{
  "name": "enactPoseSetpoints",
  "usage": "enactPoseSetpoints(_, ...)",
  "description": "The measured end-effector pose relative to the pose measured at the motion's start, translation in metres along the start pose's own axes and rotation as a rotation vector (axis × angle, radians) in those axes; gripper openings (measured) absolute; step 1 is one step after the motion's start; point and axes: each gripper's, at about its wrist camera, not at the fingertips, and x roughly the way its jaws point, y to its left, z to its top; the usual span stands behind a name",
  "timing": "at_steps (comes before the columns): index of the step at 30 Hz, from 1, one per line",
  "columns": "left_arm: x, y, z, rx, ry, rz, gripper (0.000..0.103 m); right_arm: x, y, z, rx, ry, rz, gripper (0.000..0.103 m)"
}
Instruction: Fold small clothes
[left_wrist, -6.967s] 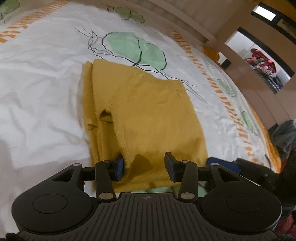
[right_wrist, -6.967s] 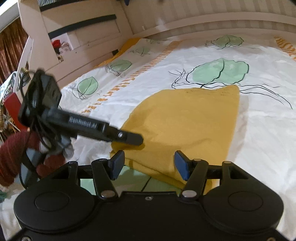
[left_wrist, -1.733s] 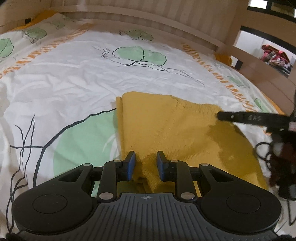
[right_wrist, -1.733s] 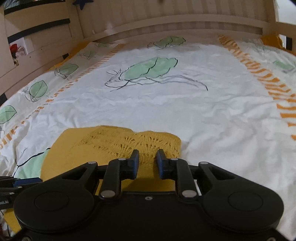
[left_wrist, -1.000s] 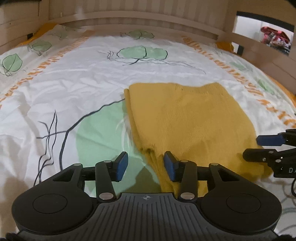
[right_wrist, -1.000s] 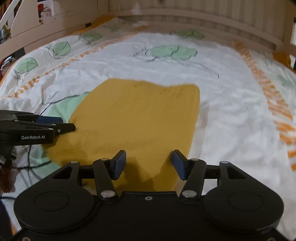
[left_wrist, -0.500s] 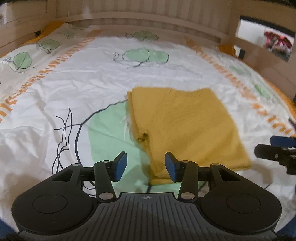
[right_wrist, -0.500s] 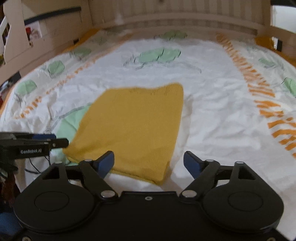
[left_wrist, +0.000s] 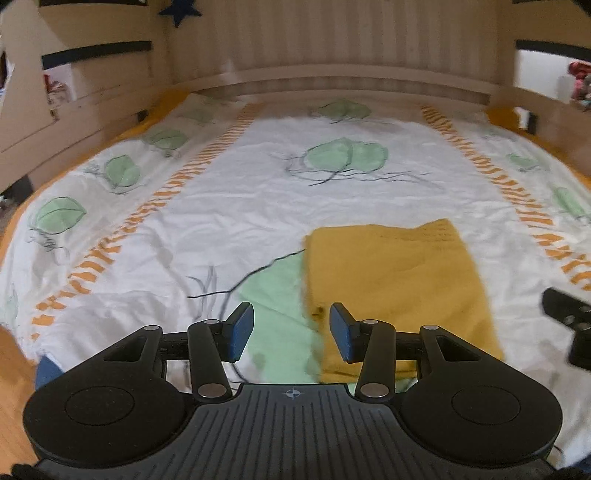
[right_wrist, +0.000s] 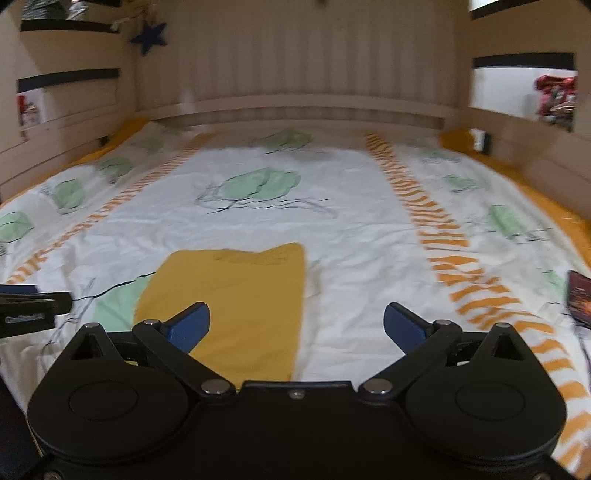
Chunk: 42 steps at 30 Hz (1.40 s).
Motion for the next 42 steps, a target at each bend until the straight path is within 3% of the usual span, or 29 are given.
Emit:
enactPoseSetpoints(6,-0.003,0.002,-0.004,-0.037,0.049,-0.088,0.044,-0.005,-0.007,-0.001,0.045,0.070,0.059,0.101)
enactPoseSetpoints(42,0.001,-0.009,-0.026,-0.017,0.154,-0.128,0.044,-0.003,-0.003,-0.014,0.080,0.145,0.077,0.101)
